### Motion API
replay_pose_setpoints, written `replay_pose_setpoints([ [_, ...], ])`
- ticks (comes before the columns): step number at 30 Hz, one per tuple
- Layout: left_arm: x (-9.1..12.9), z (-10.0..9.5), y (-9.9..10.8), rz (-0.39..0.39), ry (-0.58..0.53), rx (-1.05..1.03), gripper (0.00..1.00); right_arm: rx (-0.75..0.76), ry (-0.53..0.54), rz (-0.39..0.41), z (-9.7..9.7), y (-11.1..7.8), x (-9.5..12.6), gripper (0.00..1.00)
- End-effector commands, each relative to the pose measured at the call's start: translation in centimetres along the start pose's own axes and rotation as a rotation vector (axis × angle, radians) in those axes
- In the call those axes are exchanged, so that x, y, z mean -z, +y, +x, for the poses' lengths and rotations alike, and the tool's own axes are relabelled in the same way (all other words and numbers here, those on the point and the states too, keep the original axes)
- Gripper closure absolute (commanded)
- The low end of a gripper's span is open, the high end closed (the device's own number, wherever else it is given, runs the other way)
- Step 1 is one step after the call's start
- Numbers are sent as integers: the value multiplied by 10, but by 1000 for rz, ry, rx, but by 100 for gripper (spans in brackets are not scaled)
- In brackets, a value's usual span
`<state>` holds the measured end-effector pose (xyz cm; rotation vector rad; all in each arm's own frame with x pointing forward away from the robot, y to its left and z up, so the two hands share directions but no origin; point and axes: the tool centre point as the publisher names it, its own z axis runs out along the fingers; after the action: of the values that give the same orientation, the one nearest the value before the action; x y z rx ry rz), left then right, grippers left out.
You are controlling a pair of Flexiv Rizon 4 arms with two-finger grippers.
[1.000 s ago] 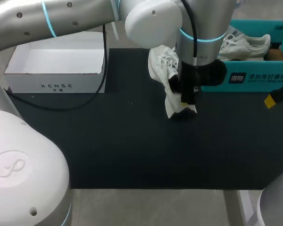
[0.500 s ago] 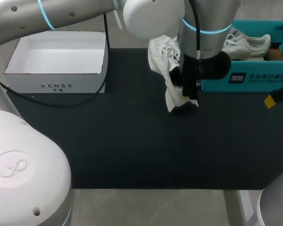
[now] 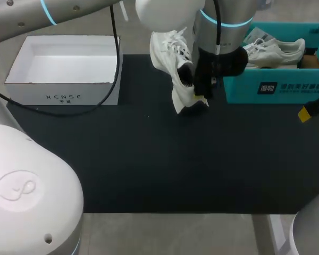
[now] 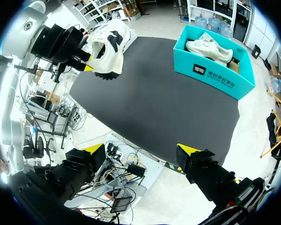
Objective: Take the shoe out of the shoebox, open the shoe tongue, remove and reinsert the insole, then place the shoe into the shoebox
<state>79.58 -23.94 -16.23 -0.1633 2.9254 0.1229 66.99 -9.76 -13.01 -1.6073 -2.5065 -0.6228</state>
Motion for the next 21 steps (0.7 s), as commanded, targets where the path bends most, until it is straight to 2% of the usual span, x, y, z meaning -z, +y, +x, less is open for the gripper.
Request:
replay_pose_setpoints([
  [1, -5, -34, 20, 30, 79, 2, 100, -1, 0, 7, 0, 3, -1, 0],
  [6, -21, -68, 44, 38, 115, 29, 100, -1, 0, 7, 0, 3, -1, 0],
  [7, -24, -75, 49, 70, 142, -3, 100, -1, 0, 7, 0, 3, -1, 0],
  [9, -32, -89, 60, 49, 130, 38, 100, -1, 0, 7, 0, 3, -1, 0],
  [13, -43, -113, 87, 60, 167, 66, 100, -1, 0, 7, 0, 3, -1, 0],
  [21, -57, -135, 147, 14, 173, 153, 100, -1, 0, 7, 0, 3, -1, 0],
])
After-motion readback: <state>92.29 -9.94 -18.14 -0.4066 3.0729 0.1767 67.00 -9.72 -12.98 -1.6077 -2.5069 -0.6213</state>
